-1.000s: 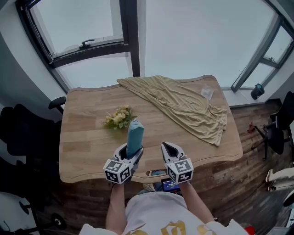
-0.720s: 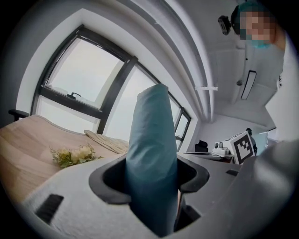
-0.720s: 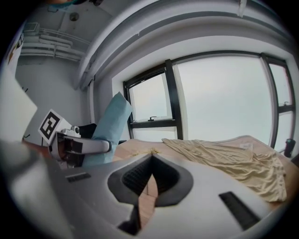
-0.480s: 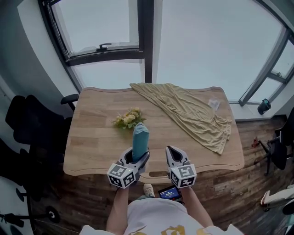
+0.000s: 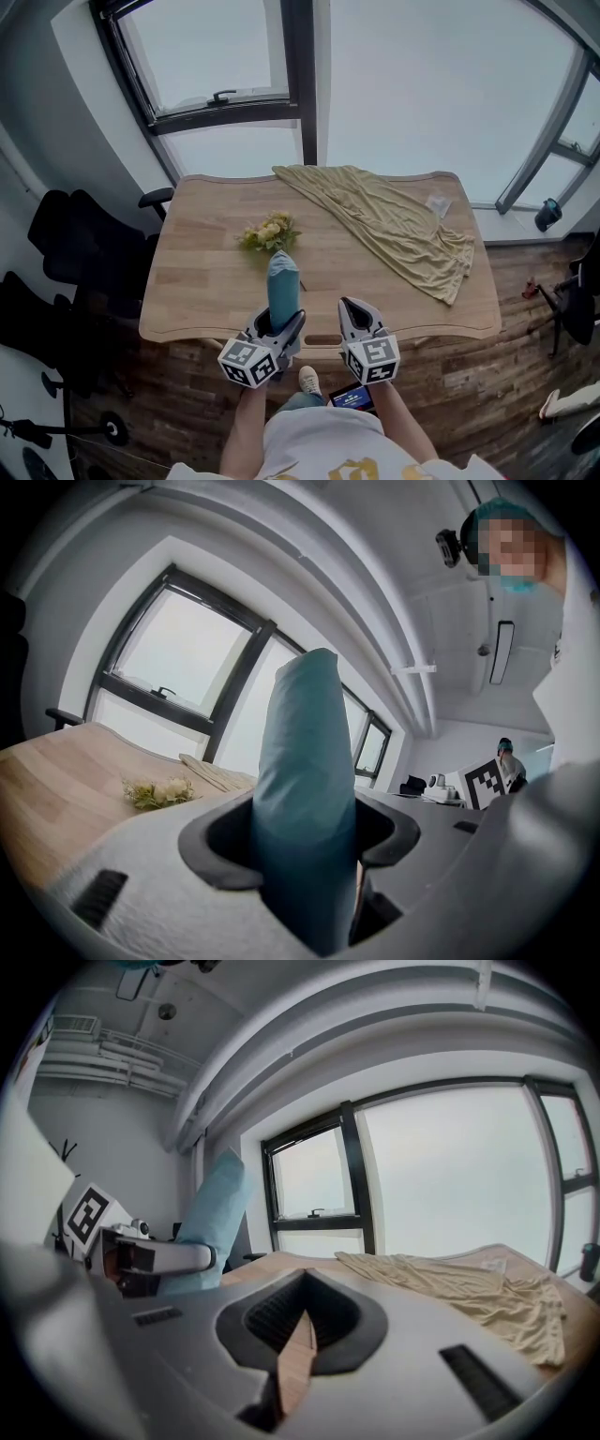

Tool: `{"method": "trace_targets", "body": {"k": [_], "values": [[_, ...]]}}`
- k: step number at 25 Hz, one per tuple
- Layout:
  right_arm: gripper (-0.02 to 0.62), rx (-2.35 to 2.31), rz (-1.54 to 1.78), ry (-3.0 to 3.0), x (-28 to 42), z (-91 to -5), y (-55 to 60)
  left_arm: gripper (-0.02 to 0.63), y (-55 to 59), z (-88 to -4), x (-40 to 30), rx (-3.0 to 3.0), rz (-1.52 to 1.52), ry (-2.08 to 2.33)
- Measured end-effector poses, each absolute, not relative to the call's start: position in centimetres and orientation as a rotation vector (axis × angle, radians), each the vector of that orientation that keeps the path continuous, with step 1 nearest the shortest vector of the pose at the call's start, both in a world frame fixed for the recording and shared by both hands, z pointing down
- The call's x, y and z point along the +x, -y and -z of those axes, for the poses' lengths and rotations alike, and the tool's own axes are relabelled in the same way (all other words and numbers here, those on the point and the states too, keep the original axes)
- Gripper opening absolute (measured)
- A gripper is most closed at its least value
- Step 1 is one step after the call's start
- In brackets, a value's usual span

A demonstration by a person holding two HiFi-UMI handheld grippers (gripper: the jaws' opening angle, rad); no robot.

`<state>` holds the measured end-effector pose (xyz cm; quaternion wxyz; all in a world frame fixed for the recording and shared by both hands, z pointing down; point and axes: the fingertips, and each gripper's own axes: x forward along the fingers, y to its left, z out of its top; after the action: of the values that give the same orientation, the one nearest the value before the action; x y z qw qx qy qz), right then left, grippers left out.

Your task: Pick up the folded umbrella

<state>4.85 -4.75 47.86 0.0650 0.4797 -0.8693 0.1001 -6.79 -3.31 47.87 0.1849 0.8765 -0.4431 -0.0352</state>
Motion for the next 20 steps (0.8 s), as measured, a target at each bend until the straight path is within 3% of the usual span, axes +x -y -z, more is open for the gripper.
{"method": "trace_targets", "body": {"k": [20], "values": [[0.011, 1.456, -0.212, 2.650, 7.3, -46.2, -1.5, 0.275, -3.7, -45.7, -6.5, 2.463, 0.252, 1.345]]}}
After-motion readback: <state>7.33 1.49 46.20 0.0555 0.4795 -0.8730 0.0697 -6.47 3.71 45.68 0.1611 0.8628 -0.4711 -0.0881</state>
